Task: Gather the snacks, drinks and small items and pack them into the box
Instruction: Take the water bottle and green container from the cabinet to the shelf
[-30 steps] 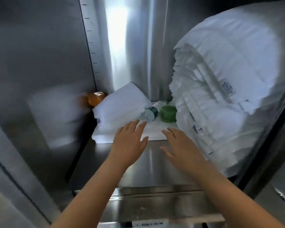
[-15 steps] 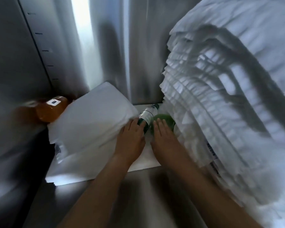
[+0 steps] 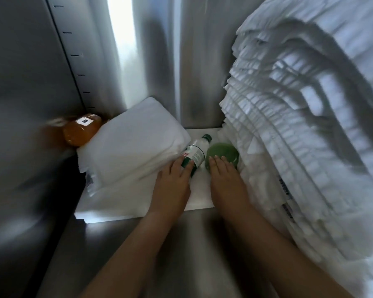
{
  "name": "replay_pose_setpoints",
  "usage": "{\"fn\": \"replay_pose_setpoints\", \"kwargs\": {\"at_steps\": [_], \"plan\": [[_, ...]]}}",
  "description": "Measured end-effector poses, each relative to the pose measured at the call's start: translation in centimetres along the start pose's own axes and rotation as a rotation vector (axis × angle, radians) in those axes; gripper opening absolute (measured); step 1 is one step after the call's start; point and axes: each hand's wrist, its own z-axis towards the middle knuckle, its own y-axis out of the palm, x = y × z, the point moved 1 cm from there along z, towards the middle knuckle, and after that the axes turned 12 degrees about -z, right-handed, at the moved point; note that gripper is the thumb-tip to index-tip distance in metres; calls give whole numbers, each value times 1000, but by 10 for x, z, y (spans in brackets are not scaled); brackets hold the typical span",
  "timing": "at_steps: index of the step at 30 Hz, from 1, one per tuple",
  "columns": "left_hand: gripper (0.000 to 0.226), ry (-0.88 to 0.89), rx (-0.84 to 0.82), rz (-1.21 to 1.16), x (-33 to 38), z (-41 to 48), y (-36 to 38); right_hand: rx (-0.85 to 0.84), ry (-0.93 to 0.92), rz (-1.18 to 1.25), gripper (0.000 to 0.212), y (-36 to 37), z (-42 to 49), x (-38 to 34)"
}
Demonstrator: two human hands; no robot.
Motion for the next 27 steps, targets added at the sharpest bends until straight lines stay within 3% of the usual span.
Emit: {"fn": "replay_pose_setpoints", "kwargs": {"at_steps": [3, 7, 13, 22, 27], "plan": [[58, -1, 52, -33, 2, -21, -7, -49, -59, -57, 58, 0, 1, 3], [60, -3, 93, -20, 4, -35, -9, 42, 22, -21, 51, -14, 19, 4], [58, -12, 67, -37, 4, -42, -14, -176, 64, -158, 62, -2, 34, 2], [54, -54, 118, -92, 5, -54, -17, -85, -26, -120, 64, -7, -5, -1], [54, -76, 131, -126, 4, -61, -17, 27, -7, -31, 47, -23, 7, 1]]}}
